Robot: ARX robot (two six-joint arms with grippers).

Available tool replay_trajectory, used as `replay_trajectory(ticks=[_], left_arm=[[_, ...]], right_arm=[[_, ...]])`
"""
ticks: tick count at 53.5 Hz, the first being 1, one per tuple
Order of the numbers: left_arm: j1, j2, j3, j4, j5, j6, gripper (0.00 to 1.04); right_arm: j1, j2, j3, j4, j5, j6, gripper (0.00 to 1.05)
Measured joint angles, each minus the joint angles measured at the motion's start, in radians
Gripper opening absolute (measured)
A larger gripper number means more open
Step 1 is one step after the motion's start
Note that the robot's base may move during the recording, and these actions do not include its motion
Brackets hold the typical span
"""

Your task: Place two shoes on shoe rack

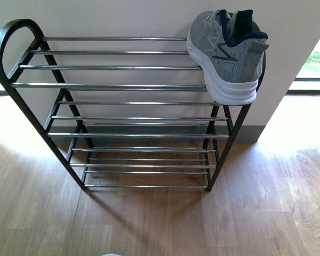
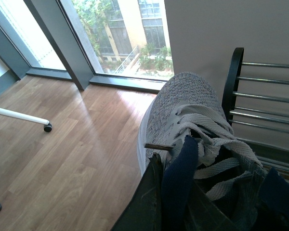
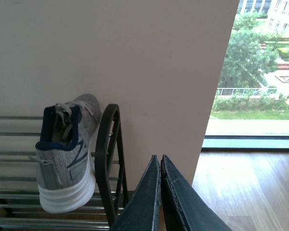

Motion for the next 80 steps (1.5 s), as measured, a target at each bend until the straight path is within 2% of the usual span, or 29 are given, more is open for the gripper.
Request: replay_trajectory(ticks=[6, 12, 17, 22, 54, 80], left_arm=[[0.0, 0.0, 0.0, 0.0, 0.0, 0.0, 0.02], [0.0, 0.0, 0.0, 0.0, 0.0, 0.0, 0.02], [0.0, 0.0, 0.0, 0.0, 0.0, 0.0, 0.02], [0.0, 0.0, 0.0, 0.0, 0.0, 0.0, 0.02], [0.0, 0.0, 0.0, 0.0, 0.0, 0.0, 0.02], [0.0, 0.0, 0.0, 0.0, 0.0, 0.0, 0.02]], right_arm=[[-0.046, -0.066, -0.041, -0.028, -0.064, 0.0, 0.01], [-0.075, -0.14, -0.076, -0.066, -0.067, 0.0, 0.01], [-0.075, -0.212, -0.106, -0.111, -0.074, 0.0, 0.01], [-0.076, -0.237, -0.155, -0.081, -0.074, 0.0, 0.01], [-0.077, -0.604, -0.172, -0.409, -0.074, 0.0, 0.01], [-0.077, -0.803, -0.172, -0.599, -0.074, 0.0, 0.01]])
